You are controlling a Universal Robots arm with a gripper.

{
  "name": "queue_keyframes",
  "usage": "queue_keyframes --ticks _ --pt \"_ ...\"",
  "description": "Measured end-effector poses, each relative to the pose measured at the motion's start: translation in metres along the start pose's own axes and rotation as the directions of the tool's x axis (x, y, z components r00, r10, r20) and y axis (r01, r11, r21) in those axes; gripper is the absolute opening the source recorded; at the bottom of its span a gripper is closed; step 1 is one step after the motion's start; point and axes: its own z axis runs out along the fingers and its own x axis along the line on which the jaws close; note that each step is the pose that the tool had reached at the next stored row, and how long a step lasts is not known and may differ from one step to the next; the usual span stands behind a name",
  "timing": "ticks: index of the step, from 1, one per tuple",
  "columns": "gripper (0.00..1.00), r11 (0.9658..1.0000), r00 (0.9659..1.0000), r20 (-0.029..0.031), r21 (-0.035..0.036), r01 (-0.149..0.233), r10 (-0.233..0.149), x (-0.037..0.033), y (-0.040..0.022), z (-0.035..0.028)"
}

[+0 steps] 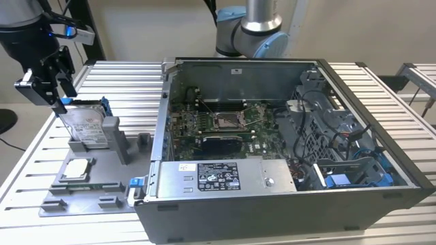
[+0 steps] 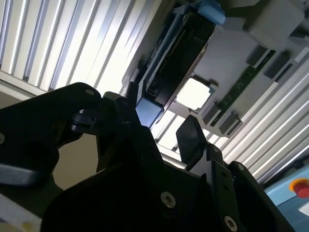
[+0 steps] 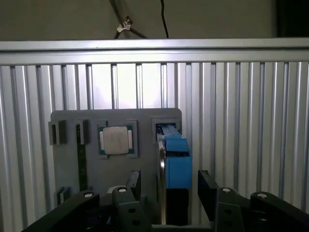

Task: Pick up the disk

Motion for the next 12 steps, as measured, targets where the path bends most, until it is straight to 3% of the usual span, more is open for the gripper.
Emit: queue_keyframes --ticks 7,12 --pt "1.00 0.9998 0.9997 0.0190 -0.0008 0.018 -0.018 -0.0022 0.0002 0.0077" --pt "1.00 0.9997 0.9995 0.0238 -0.0010 0.023 -0.023 -0.0022 0.0003 0.0141"
